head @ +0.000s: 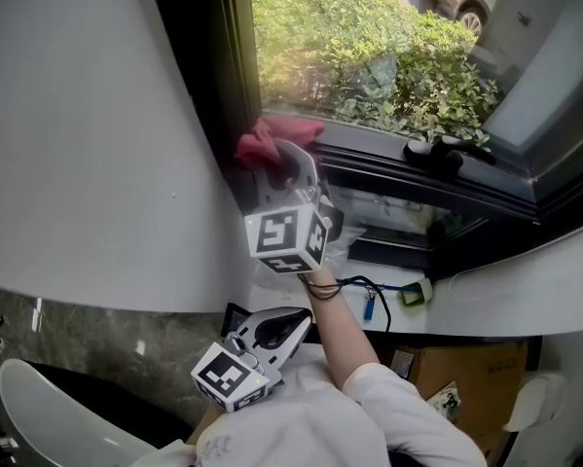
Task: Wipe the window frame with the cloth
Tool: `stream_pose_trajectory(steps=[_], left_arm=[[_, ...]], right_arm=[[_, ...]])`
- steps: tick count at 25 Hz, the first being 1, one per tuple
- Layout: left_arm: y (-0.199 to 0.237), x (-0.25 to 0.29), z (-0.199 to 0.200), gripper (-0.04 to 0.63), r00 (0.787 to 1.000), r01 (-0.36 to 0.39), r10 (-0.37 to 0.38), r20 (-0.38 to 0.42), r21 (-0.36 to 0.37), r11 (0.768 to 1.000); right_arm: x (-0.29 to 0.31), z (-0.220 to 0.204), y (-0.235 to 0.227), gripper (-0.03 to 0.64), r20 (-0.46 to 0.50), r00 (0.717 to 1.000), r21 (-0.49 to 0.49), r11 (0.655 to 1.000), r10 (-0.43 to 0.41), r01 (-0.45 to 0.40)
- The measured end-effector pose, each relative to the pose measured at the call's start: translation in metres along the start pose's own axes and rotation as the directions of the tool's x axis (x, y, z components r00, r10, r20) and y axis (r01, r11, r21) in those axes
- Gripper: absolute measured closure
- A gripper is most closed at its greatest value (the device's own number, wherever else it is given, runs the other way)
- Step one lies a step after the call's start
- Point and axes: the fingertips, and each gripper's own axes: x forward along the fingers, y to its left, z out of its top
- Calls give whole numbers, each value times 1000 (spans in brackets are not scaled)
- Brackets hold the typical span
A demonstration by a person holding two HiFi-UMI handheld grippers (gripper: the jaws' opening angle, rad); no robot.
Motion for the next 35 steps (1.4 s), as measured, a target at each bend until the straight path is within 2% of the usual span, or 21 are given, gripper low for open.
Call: stream_pose_trajectory(steps=[35], left_arm=[[-11, 5, -8, 585, 998, 59, -59, -30, 0, 998]], right_arm=[[-22, -18, -29, 551, -28, 998, 12, 999, -53, 53]])
